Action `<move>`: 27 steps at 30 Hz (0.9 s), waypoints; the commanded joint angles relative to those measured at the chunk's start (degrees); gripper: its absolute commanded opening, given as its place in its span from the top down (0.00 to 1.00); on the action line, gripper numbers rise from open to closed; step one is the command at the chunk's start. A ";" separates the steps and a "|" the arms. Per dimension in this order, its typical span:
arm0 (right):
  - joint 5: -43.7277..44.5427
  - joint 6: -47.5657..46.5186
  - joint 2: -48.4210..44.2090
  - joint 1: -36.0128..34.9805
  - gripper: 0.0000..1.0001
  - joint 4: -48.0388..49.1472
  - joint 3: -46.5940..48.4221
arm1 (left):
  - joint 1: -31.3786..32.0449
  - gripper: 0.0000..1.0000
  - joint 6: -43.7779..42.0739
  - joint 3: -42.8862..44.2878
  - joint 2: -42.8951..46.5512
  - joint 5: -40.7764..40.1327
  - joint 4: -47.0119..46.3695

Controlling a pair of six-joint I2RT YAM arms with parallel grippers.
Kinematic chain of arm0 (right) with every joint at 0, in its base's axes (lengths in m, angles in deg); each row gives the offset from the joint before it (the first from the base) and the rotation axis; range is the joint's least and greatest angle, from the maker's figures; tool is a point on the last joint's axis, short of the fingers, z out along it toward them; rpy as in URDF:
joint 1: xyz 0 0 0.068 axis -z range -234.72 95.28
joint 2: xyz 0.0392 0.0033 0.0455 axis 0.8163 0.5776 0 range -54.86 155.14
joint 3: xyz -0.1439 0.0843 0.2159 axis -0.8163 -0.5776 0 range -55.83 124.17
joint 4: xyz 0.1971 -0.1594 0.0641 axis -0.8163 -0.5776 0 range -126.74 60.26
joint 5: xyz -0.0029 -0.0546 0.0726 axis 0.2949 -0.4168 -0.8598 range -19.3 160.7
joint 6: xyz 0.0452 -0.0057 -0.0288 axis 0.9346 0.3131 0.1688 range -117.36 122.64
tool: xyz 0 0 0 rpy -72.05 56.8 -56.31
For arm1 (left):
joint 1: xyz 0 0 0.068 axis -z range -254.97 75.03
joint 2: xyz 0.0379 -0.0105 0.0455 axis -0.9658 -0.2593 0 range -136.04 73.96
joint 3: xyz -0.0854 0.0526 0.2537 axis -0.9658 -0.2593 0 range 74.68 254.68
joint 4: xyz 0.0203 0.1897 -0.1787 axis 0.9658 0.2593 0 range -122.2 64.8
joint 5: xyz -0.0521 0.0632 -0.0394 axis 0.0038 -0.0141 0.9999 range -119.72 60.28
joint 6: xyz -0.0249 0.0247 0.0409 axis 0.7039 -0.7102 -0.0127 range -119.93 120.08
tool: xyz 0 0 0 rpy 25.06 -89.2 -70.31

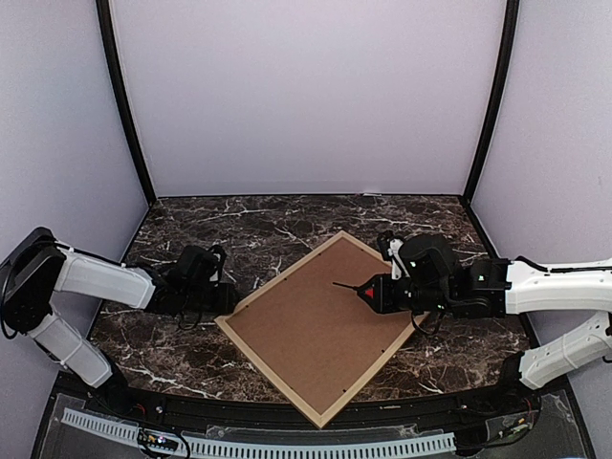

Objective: Take the photo out of the frame
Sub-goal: Rotate the photo frame at the center of the board.

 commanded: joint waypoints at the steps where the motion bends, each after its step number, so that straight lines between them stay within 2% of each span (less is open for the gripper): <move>1: 0.44 0.28 -1.47 0.25 1.00 0.79 1.20 | 0.82 0.47 -8.61 4.82 1.49 5.55 5.71; 7: 0.84 0.48 -2.43 0.28 1.00 0.72 0.16 | 0.78 0.44 -15.71 10.43 -3.60 11.56 4.51; 14: 1.34 0.28 -2.67 0.28 1.00 0.15 -0.23 | 0.79 0.46 -17.46 17.22 -13.64 14.88 4.28; 19: 1.63 0.21 -2.76 0.30 1.00 -0.22 -0.65 | 0.74 0.50 -17.09 20.30 -17.61 14.49 3.92; 27: 1.64 -0.16 -1.79 0.29 1.00 0.09 -0.70 | 0.48 0.66 -16.06 22.61 -22.47 11.27 2.68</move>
